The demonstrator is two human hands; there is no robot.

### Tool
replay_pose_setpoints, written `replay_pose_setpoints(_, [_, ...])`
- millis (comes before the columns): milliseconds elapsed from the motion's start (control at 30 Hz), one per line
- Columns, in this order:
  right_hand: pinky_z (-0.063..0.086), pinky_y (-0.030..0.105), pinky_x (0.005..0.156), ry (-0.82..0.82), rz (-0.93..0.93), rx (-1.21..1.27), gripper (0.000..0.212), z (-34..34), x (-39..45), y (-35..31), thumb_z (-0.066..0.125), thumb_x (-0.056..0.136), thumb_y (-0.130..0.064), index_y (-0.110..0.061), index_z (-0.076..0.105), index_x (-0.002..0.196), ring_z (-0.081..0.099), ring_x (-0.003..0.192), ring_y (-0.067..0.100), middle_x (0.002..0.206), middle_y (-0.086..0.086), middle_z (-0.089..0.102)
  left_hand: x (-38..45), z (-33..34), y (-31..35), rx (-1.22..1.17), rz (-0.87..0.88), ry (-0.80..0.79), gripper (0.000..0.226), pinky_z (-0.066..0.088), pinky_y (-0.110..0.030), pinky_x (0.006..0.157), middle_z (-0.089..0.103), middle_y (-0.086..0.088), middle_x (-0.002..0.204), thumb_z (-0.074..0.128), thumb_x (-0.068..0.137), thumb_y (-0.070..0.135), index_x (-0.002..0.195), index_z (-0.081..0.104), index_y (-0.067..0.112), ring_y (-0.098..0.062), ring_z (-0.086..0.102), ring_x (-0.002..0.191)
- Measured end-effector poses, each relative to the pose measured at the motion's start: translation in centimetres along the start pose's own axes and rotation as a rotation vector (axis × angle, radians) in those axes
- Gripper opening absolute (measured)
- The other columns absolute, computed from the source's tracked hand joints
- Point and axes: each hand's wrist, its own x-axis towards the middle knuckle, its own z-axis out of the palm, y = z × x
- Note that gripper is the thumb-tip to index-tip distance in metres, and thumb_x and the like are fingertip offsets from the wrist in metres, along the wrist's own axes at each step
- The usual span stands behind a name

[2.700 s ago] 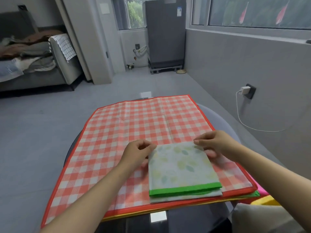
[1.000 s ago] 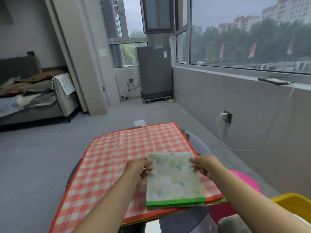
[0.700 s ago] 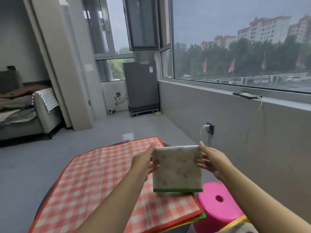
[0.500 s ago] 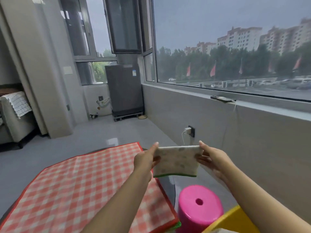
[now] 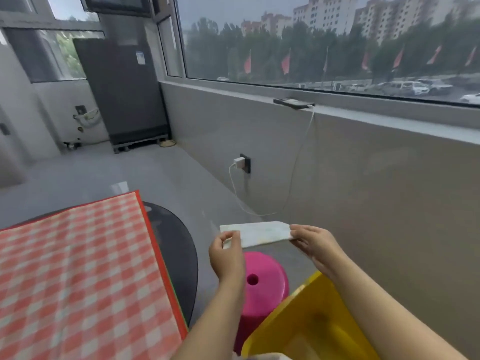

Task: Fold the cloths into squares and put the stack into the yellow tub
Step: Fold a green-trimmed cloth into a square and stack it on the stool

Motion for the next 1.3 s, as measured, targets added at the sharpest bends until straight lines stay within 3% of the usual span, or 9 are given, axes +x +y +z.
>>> replay_pose_setpoints(67, [0.057,0.022,0.075,0.025,0.025,-0.066,0.025,-0.9,0.8,1.8,0.054,0.082,0.013,0.007,0.061,0.105,0.062,0.083,0.023,0.092,0.016,0.065,-0.2,0.8,-2.6,0.031,-0.003,0.002,0.007,0.046,-0.037,0.099,0.057,0.0,0.119,0.063,0.088,0.021,0.093,0.065,0.024,-0.018,0.055,0.11])
replay_pose_setpoints(133, [0.052,0.026,0.081,0.043,0.047,-0.152,0.027,-1.8,1.6,3.7,0.055,0.082,0.012,0.002,0.062,0.106,0.061,0.088,0.022,0.099,0.014,0.064,-0.2,1.0,-5.2,0.043,-0.028,-0.005,0.023,0.039,-0.033,0.106,0.047,0.001,0.133,0.062,0.089,0.018,0.112,0.063,0.021,-0.017,0.048,0.123])
replay_pose_setpoints(267, [0.052,0.019,0.072,0.003,0.061,-0.309,0.036,-3.2,3.3,8.3,0.058,0.081,0.009,-0.01,0.062,0.111,0.064,0.091,0.011,0.103,0.002,0.066,1.1,0.7,-9.7,0.066,-0.075,-0.038,0.041,0.034,-0.022,0.098,0.045,0.003,0.141,0.061,0.091,0.016,0.131,0.054,0.018,-0.015,0.042,0.13])
replay_pose_setpoints(400, [0.053,0.012,0.068,-0.046,0.073,-0.471,0.048,-3.7,4.5,12.0,0.059,0.081,0.01,-0.01,0.058,0.124,0.063,0.087,0.003,0.102,-0.004,0.067,2.9,-0.3,-13.6,0.175,-0.048,-0.07,0.042,0.03,-0.017,0.096,0.042,0.005,0.142,0.062,0.09,0.016,0.131,0.054,0.018,-0.006,0.041,0.125])
replay_pose_setpoints(567, [0.046,0.028,0.07,-0.08,0.119,-0.797,0.055,-3.7,5.4,15.6,0.064,0.081,0.003,-0.014,0.053,0.131,0.06,0.103,0.036,0.115,0.027,0.062,4.7,-1.7,-17.2,0.355,-0.01,-0.129,0.044,0.023,-0.004,0.091,0.044,0.001,0.142,0.063,0.089,0.01,0.132,0.054,0.013,-0.01,0.037,0.132])
replay_pose_setpoints(667, [0.036,0.022,0.072,-0.115,0.024,-1.037,0.057,-3.4,6.4,16.8,0.067,0.081,-0.006,-0.015,0.05,0.134,0.055,0.09,0.022,0.106,0.018,0.059,5.6,-2.0,-18.5,0.421,-0.003,-0.164,0.047,0.023,-0.007,0.095,0.044,0.001,0.144,0.064,0.088,0.011,0.134,0.052,0.013,-0.011,0.036,0.134])
replay_pose_setpoints(767, [0.034,0.023,0.09,-0.165,-0.015,-1.254,0.059,-2.7,6.9,17.2,0.066,0.084,-0.018,-0.015,0.043,0.139,0.05,0.113,0.024,0.123,0.012,0.052,6.1,-2.3,-19.2,0.473,0.005,-0.179,0.05,0.026,-0.016,0.1,0.043,0.0,0.144,0.065,0.087,0.013,0.135,0.051,0.015,-0.014,0.037,0.134])
replay_pose_setpoints(1067, [0.037,0.033,0.101,-0.052,0.008,-1.305,0.059,-1.9,6.2,18.7,0.066,0.084,-0.031,-0.017,0.045,0.137,0.046,0.119,0.029,0.128,0.008,0.046,6.0,-2.6,-19.9,0.623,0.059,-0.212,0.055,0.03,-0.025,0.102,0.04,0.002,0.146,0.065,0.088,0.017,0.139,0.046,0.016,-0.017,0.024,0.129])
replay_pose_setpoints(1300, [0.027,0.032,0.107,-0.009,-0.026,-1.385,0.055,-1.1,5.5,18.9,0.059,0.09,-0.029,-0.015,0.04,0.14,0.039,0.124,0.027,0.133,0.008,0.041,6.1,-2.7,-20.0,0.709,0.066,-0.199,0.055,0.031,-0.028,0.101,0.04,0.008,0.145,0.065,0.087,0.024,0.139,0.046,0.022,-0.017,0.028,0.123])
